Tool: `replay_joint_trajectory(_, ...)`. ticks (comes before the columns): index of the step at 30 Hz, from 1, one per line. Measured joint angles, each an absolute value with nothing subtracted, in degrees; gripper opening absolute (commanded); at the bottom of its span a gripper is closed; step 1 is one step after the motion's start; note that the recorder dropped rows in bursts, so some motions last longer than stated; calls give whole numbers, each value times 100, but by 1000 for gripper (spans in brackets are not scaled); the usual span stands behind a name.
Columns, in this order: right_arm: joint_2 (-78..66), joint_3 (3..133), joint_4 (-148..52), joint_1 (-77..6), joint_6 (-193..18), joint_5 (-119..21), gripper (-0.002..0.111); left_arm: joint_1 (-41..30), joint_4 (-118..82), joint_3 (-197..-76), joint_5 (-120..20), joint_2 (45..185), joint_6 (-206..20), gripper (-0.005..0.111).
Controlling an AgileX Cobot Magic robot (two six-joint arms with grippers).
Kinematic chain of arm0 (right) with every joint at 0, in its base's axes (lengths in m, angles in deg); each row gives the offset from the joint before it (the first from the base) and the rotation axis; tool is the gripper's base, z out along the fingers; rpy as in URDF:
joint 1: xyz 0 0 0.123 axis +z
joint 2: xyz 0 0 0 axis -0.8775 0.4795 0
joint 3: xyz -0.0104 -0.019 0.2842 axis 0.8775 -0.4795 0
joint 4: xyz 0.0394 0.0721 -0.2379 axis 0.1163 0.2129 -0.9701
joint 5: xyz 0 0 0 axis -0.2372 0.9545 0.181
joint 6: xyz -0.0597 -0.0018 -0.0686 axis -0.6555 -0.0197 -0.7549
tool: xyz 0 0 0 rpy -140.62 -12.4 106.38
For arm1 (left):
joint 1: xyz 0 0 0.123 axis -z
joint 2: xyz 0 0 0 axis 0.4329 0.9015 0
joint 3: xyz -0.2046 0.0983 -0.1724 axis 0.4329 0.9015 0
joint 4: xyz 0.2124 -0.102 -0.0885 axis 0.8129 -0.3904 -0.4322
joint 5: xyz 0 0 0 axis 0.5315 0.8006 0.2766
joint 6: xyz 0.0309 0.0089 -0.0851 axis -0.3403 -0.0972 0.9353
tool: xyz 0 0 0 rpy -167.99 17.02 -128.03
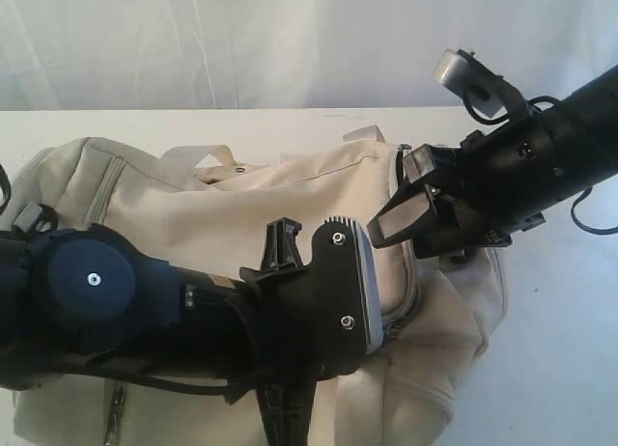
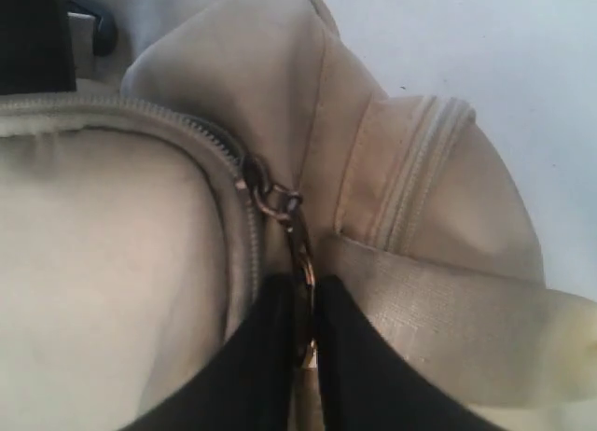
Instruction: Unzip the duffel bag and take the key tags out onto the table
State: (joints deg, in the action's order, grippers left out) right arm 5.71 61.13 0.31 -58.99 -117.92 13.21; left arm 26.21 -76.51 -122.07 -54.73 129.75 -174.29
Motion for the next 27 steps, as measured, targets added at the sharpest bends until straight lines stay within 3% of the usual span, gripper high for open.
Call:
replay_joint_trajectory(2, 571, 6113, 31, -5899, -11792, 1294, 55, 2621, -7651, -12207, -5514, 12975, -17442, 0)
replay_joint_trajectory(11, 571, 6113, 31, -5899, -11792, 1235, 53, 2621, -7651, -12207, -5306, 12743, -17440, 0)
replay_joint_trajectory(18, 571, 6113, 15, -5899, -11796, 1147, 27, 2621, -7651, -12109, -4868, 12316, -17440, 0)
replay_joint_trajectory(27, 571, 6113, -84, -5899, -11796, 1065, 9, 2621, -7651, -11440, -5322, 11657, -17429, 0)
